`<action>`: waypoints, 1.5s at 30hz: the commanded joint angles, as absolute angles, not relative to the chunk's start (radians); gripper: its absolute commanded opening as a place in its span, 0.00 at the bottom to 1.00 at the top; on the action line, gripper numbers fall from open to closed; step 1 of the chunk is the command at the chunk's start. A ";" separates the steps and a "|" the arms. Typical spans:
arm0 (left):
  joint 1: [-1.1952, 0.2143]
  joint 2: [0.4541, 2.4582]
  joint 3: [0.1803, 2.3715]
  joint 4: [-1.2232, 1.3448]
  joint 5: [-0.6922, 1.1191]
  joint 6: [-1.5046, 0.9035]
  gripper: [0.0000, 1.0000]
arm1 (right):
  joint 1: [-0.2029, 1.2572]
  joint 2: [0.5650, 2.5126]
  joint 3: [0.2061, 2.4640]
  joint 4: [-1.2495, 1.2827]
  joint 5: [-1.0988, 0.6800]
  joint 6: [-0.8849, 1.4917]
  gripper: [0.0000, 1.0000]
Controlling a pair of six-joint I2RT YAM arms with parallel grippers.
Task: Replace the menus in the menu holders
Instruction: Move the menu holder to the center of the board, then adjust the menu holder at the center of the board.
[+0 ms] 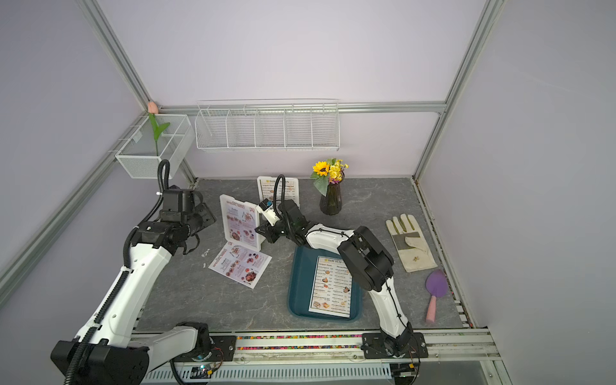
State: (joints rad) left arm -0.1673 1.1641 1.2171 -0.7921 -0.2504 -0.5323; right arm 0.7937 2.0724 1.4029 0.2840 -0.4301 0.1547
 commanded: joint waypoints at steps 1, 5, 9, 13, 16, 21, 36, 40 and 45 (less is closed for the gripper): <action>-0.163 1.140 1.214 -0.777 -0.231 -0.515 0.63 | 0.788 1.945 1.306 0.269 -0.375 0.094 0.13; -0.163 1.135 1.211 -0.766 -0.200 -0.508 0.63 | 0.784 1.846 1.205 0.223 -0.329 0.054 0.13; -0.168 1.139 1.210 -0.775 -0.188 -0.505 0.63 | 0.784 1.791 1.129 0.177 -0.304 0.030 0.15; -0.180 1.140 1.201 -0.776 -0.190 -0.503 0.63 | 0.783 1.774 1.118 0.132 -0.282 0.029 0.19; -0.202 1.145 1.201 -0.777 -0.197 -0.499 0.63 | 0.774 1.753 1.109 0.107 -0.272 0.029 0.24; -0.249 1.193 1.207 -0.812 -0.207 -0.469 0.64 | 0.742 1.660 1.109 -0.007 -0.275 0.005 0.42; -0.240 1.426 1.172 -0.819 -0.215 -0.522 0.66 | 0.727 1.821 1.798 -0.605 -0.366 -0.041 0.54; -0.195 1.486 1.169 -0.771 -0.187 -0.600 0.67 | 0.751 1.931 1.949 -0.656 -0.360 -0.043 0.53; -0.169 1.566 1.185 -0.696 -0.203 -0.627 0.66 | 0.767 2.026 2.032 -0.654 -0.350 -0.034 0.52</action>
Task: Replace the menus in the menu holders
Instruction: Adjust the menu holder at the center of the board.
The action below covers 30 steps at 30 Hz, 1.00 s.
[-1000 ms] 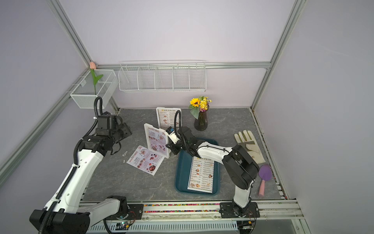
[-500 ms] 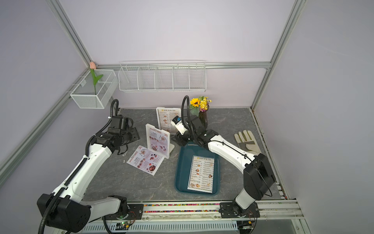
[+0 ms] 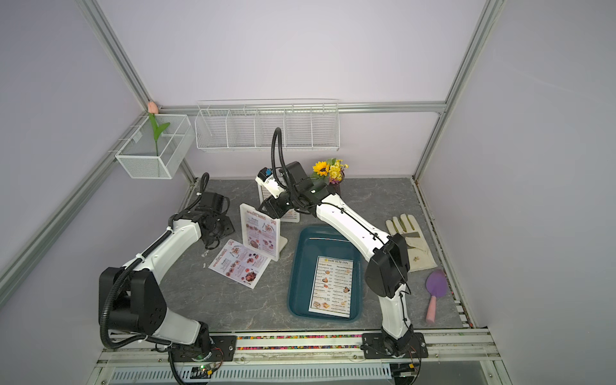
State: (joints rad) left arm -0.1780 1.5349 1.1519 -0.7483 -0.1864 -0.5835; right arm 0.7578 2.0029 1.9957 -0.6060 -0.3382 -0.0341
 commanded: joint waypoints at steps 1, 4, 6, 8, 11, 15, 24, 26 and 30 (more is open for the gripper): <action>-0.167 1.587 1.204 -0.695 -0.194 -0.615 0.66 | 0.769 2.032 2.035 -0.649 -0.350 -0.032 0.52; -0.169 1.648 1.247 -0.677 -0.163 -0.590 0.65 | 0.772 2.043 2.033 -0.635 -0.354 -0.024 0.52; -0.169 1.675 1.254 -0.657 -0.153 -0.578 0.64 | 0.772 2.049 2.033 -0.627 -0.353 -0.020 0.52; -0.169 1.692 1.264 -0.656 -0.146 -0.560 0.63 | 0.773 2.053 2.036 -0.625 -0.360 -0.019 0.52; -0.170 1.704 1.277 -0.657 -0.110 -0.537 0.61 | 0.773 2.069 2.054 -0.633 -0.376 -0.017 0.46; -0.183 1.708 1.277 -0.643 -0.022 -0.512 0.59 | 0.776 2.078 2.066 -0.646 -0.379 -0.017 0.41; -0.236 1.669 1.240 -0.646 0.028 -0.521 0.57 | 0.775 2.066 2.066 -0.688 -0.365 -0.028 0.38; -0.261 1.667 1.237 -0.648 0.021 -0.523 0.56 | 0.776 2.069 2.066 -0.698 -0.356 -0.027 0.38; -0.270 1.647 1.227 -0.684 -0.038 -0.547 0.57 | 0.776 2.059 2.065 -0.718 -0.334 -0.013 0.38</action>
State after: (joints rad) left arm -0.2672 1.6833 1.2427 -0.6563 -0.0021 -0.5243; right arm 0.7696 2.0632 2.0499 -0.6842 -0.3508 -0.0154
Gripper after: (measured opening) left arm 0.565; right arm 0.378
